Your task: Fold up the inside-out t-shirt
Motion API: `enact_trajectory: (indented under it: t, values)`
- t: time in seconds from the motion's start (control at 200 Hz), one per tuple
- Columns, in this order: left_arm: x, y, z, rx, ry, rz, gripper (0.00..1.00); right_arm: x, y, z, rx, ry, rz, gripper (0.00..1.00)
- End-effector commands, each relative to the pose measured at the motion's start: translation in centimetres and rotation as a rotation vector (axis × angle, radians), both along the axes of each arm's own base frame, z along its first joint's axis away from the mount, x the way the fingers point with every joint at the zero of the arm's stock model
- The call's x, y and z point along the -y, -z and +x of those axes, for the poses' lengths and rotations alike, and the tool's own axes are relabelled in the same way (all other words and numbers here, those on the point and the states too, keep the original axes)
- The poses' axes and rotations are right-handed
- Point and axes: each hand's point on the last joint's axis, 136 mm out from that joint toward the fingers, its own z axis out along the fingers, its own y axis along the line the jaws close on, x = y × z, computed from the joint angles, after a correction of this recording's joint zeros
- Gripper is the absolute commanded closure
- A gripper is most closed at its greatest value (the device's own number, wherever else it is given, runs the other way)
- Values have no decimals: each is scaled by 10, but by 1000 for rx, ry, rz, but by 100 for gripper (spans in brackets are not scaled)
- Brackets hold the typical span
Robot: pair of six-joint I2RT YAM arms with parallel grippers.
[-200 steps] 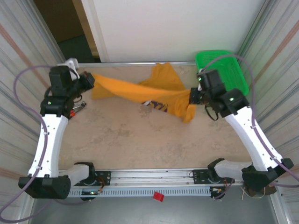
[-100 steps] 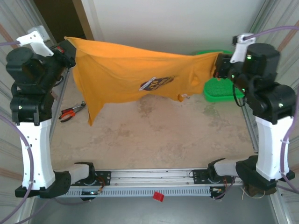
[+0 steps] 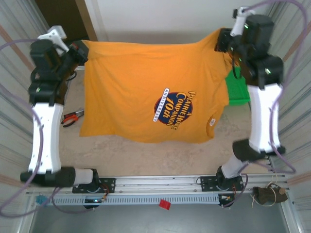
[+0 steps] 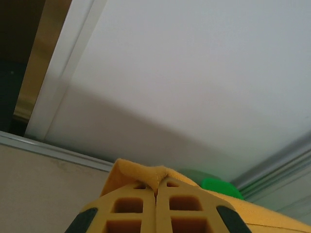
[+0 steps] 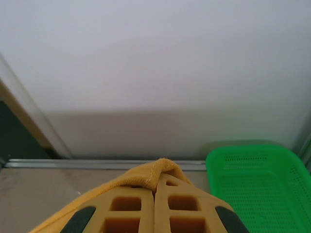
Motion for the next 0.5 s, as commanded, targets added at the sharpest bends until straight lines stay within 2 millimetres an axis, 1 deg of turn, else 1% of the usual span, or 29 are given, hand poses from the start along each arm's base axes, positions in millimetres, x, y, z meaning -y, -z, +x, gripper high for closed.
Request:
enact_trajectory:
  t: [0.0,0.045,0.055,0.115,0.155,0.205,0.261,0.271,0.306,0.376,0.426,0.486,0.496]
  values:
    - [1,17,64,-6,39,-35,100,12,-8,46,62,12,73,100]
    - [5,19,87,-13,69,-49,100,18,-6,64,79,15,110,100]
    - [6,17,91,-8,75,-52,100,19,-4,68,78,17,118,100]
    - [12,11,115,17,110,-66,100,27,-8,83,115,20,167,100]
    - [13,3,126,39,120,-77,100,27,-14,88,146,7,190,100]
    - [13,-10,134,76,127,-77,100,31,-29,86,198,12,206,100]
    - [13,-30,134,120,132,-74,100,33,-47,78,255,8,219,100]
    - [13,-30,136,119,133,-75,100,35,-51,76,264,10,221,100]
    - [12,-43,133,149,134,-72,100,38,-62,68,295,15,225,100]
    - [6,-59,125,181,133,-83,100,43,-78,53,333,22,223,100]
    - [3,-64,119,188,136,-87,100,44,-89,40,356,23,214,100]
    - [0,-65,109,188,135,-75,100,44,-92,29,357,19,204,100]
    - [0,-62,108,180,135,-73,100,44,-92,27,353,18,202,100]
